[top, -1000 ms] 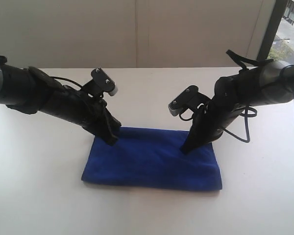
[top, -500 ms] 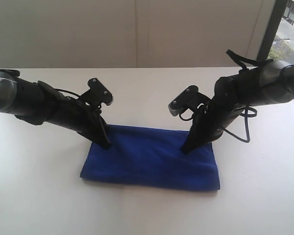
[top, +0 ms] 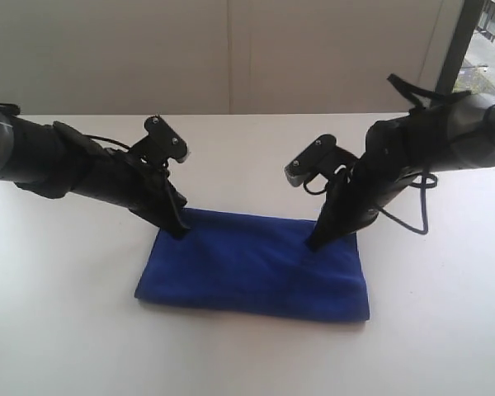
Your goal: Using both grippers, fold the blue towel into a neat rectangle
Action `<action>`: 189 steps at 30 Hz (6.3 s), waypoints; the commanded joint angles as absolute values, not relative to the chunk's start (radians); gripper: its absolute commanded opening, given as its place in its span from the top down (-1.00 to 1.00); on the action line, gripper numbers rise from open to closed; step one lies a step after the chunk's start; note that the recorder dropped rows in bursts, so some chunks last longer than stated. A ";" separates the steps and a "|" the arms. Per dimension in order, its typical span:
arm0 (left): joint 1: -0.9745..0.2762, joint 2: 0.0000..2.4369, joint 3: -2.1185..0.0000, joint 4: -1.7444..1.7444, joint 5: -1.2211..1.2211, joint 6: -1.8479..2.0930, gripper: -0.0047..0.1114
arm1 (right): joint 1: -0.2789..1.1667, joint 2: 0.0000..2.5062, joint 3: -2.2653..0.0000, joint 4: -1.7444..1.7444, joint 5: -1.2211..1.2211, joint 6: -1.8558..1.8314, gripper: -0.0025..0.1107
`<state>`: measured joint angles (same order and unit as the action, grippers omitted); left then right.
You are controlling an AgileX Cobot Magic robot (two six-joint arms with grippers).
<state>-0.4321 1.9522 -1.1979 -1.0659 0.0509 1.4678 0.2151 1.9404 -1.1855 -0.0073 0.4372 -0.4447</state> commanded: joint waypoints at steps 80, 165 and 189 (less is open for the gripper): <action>-0.428 1.501 -1.199 -0.359 0.542 0.626 0.92 | 0.169 1.990 -1.226 0.204 0.436 -0.536 0.96; -0.036 0.000 0.000 -0.207 0.249 0.018 0.92 | 0.079 0.596 0.000 0.145 -0.189 0.041 0.96; -0.036 0.000 0.000 -0.145 0.209 0.059 0.92 | 0.079 0.597 0.000 0.145 -0.188 0.041 0.96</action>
